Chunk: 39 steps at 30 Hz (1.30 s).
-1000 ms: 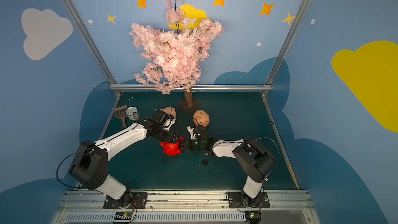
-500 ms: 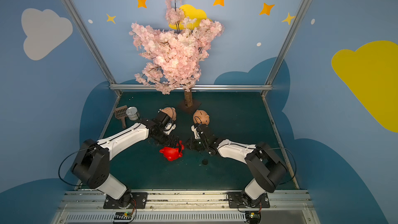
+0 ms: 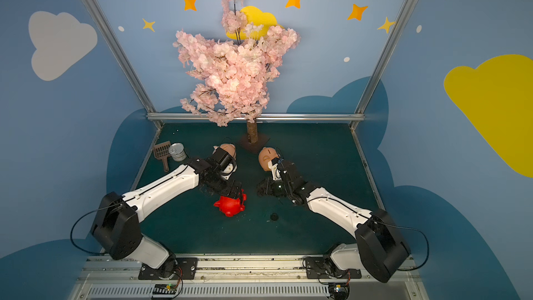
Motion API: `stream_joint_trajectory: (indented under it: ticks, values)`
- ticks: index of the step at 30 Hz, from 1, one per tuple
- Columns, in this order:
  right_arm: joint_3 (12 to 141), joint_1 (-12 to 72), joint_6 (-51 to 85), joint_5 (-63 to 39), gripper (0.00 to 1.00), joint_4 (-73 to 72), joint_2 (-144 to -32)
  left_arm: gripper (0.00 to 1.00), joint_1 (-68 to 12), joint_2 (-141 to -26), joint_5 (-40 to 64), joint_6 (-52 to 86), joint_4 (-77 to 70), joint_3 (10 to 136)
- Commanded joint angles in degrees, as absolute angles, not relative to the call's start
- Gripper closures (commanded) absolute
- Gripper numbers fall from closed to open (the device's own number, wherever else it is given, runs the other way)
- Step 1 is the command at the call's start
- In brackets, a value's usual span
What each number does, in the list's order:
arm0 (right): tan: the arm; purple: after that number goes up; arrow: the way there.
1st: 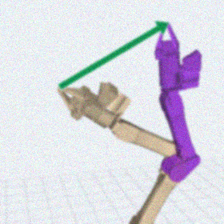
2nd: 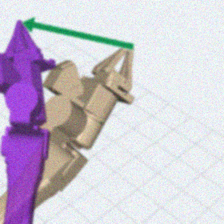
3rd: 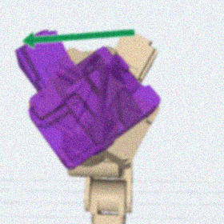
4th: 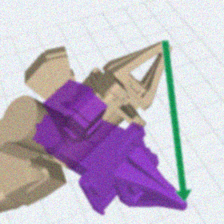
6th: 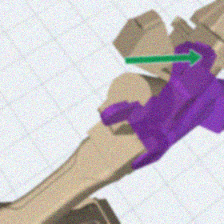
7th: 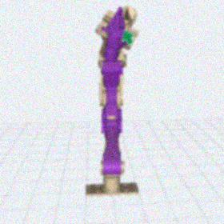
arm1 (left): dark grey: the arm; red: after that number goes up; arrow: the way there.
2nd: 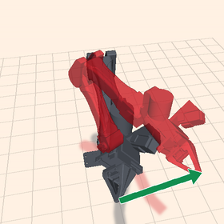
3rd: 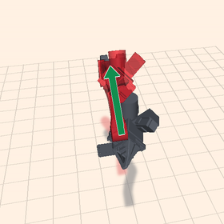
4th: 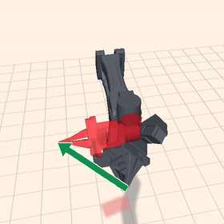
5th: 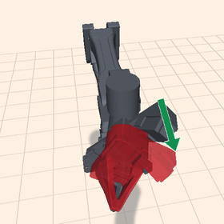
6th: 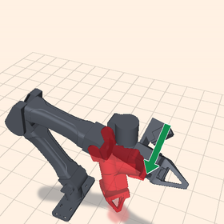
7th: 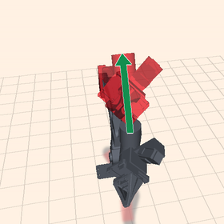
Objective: Close piggy banks
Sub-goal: Screw the knob on the piggy bank, then pick up the piggy bank from the center of the board.
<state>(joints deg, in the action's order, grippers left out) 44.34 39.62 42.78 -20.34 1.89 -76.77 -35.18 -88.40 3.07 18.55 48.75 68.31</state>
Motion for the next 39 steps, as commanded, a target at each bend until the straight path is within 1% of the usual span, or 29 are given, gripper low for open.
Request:
stream_joint_trajectory:
  ticks: [1,3,8,19,21,25,35,39]
  values:
    - [44.8,38.9,42.3,-18.1,0.64,4.1,-75.1,0.01,-36.7,-86.3,0.2,22.0,51.1,68.3]
    - [45.8,38.4,41.1,-17.2,0.59,4.8,-74.8,0.01,-37.6,-85.5,-0.2,24.0,50.6,67.1]
    - [49.1,37.4,38.2,-15.8,0.55,7.1,-74.8,0.01,-38.7,-85.4,-1.9,27.2,49.3,64.5]
    - [51.2,36.0,37.6,-17.0,0.55,7.8,-76.8,0.02,-39.0,-90.0,-3.1,28.9,47.5,63.3]
    - [51.0,35.8,37.7,-17.1,0.55,7.6,-76.8,0.06,-39.0,-90.9,-4.0,28.9,47.2,63.4]
    - [50.7,35.5,37.8,-17.2,0.55,7.6,-76.7,0.07,-39.0,-92.5,-4.3,29.1,46.1,63.3]
    - [50.2,35.0,38.2,-17.3,0.56,7.4,-76.5,0.07,-38.9,-95.7,-5.9,29.2,44.7,64.1]
    - [50.1,34.8,38.4,-17.7,0.57,7.5,-76.4,0.03,-38.9,-97.1,-5.6,28.8,44.7,65.6]
